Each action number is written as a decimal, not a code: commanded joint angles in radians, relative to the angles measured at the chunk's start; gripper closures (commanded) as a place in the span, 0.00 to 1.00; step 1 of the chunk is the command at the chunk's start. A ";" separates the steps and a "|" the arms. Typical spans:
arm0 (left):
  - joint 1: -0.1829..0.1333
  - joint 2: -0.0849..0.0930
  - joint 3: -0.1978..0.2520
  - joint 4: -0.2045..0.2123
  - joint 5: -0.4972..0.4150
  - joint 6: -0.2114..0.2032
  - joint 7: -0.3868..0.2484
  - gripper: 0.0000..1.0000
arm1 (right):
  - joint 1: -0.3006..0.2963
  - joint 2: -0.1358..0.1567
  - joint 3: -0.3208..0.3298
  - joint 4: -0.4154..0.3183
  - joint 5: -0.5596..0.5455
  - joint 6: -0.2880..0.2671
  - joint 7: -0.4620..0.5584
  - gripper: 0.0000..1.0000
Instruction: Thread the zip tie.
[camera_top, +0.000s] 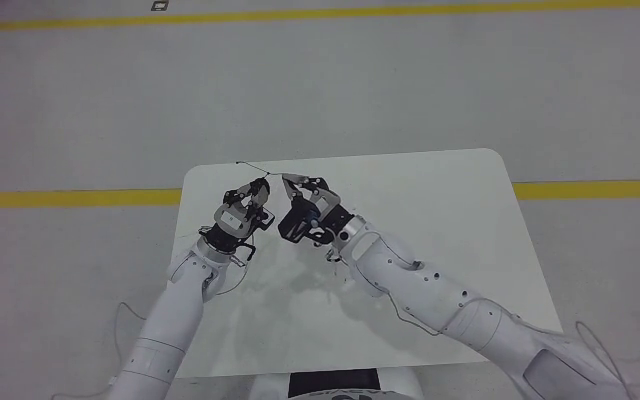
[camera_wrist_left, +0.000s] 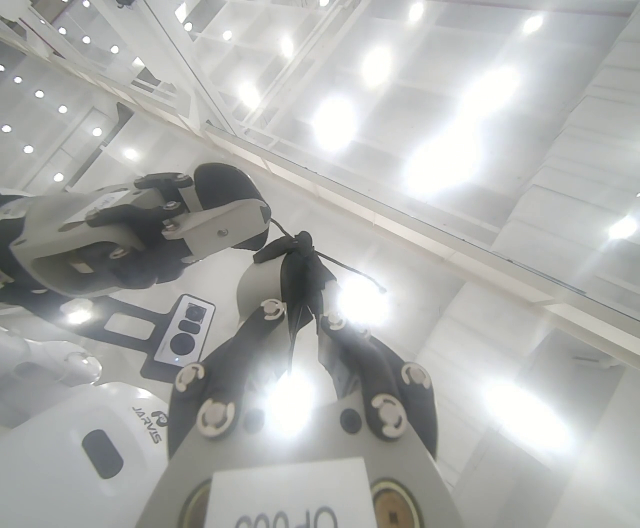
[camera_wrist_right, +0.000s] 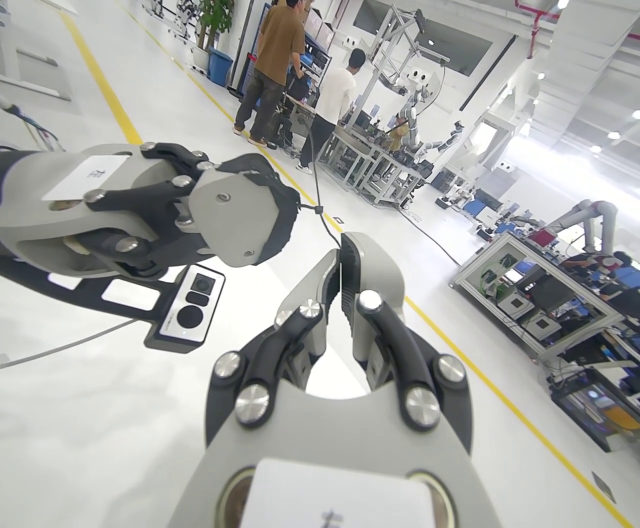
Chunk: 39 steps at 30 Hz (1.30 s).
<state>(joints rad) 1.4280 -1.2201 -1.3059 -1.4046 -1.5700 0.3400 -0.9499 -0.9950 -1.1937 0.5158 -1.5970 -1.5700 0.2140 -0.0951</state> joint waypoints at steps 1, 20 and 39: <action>0.000 0.000 0.000 0.000 0.000 0.000 0.000 1.00 | -0.001 0.003 0.002 -0.001 0.000 0.000 0.001 1.00; 0.000 0.000 0.000 0.000 0.000 0.000 0.000 1.00 | -0.007 0.023 0.018 -0.002 0.000 -0.004 0.010 1.00; 0.000 0.000 0.000 0.000 0.000 0.000 0.000 1.00 | -0.016 0.040 0.019 -0.010 0.000 0.005 0.021 1.00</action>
<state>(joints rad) 1.4280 -1.2201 -1.3059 -1.4046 -1.5700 0.3400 -0.9499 -1.0112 -1.1552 0.5354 -1.6068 -1.5700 0.2179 -0.0746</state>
